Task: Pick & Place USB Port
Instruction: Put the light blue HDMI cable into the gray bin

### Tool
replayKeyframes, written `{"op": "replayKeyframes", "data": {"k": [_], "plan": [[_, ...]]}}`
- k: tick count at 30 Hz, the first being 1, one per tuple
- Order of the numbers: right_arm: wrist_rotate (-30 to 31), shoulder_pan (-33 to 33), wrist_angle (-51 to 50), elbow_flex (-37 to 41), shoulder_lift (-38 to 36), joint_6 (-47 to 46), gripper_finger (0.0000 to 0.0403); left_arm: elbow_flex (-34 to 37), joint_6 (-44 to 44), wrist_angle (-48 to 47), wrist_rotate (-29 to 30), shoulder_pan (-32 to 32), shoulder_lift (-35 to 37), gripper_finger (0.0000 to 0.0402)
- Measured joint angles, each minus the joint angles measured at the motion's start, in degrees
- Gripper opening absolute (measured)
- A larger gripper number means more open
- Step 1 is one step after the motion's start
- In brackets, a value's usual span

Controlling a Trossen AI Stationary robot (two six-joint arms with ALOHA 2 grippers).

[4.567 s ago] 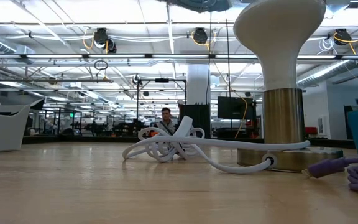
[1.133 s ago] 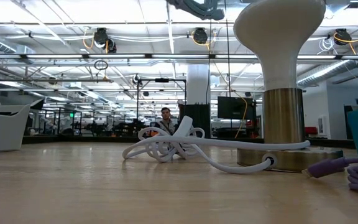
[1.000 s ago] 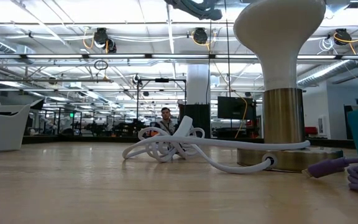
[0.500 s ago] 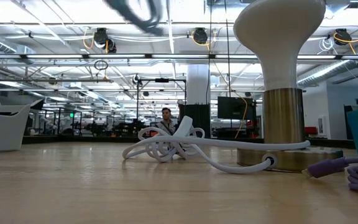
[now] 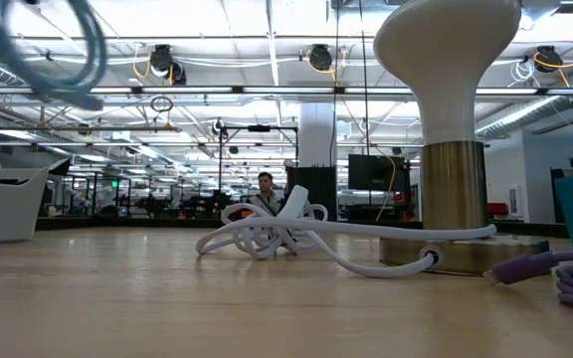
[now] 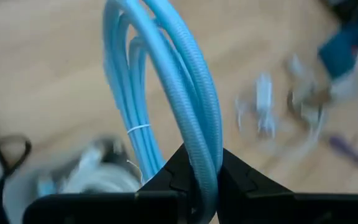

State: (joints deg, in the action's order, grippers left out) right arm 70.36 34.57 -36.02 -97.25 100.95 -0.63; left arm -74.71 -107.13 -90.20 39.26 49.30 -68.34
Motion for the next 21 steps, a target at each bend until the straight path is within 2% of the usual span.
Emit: {"op": "replayKeyframes", "data": {"k": [4, 8, 11, 15, 21], "plan": [[1.25, -0.07, -0.21, 0.0, 0.0, -0.19, 0.0172, 0.24, -3.28, 0.45, -9.73, 4.05, -3.83, 0.0033], [3.0, -0.41, -0.22, 0.0, 0.0, -0.21, 0.0164, 0.26, -4.23, 0.25, -22.0, 5.23, -9.2, 0.0033], [3.06, -0.92, -0.07, 0.0, 0.0, -0.21, 0.016, 0.26, -3.47, 0.23, -28.22, 5.67, -12.8, 0.0033], [2.92, -1.79, 0.16, 0.0, 0.0, -0.21, 0.016, 0.25, -0.35, 0.08, -30.68, 5.75, -16.39, 0.0033], [-0.43, -2.88, 0.16, 0.0, 0.0, -1.04, 0.0156, 0.26, 4.97, 0.24, -30.64, 5.75, -21.11, 0.0033]]}}
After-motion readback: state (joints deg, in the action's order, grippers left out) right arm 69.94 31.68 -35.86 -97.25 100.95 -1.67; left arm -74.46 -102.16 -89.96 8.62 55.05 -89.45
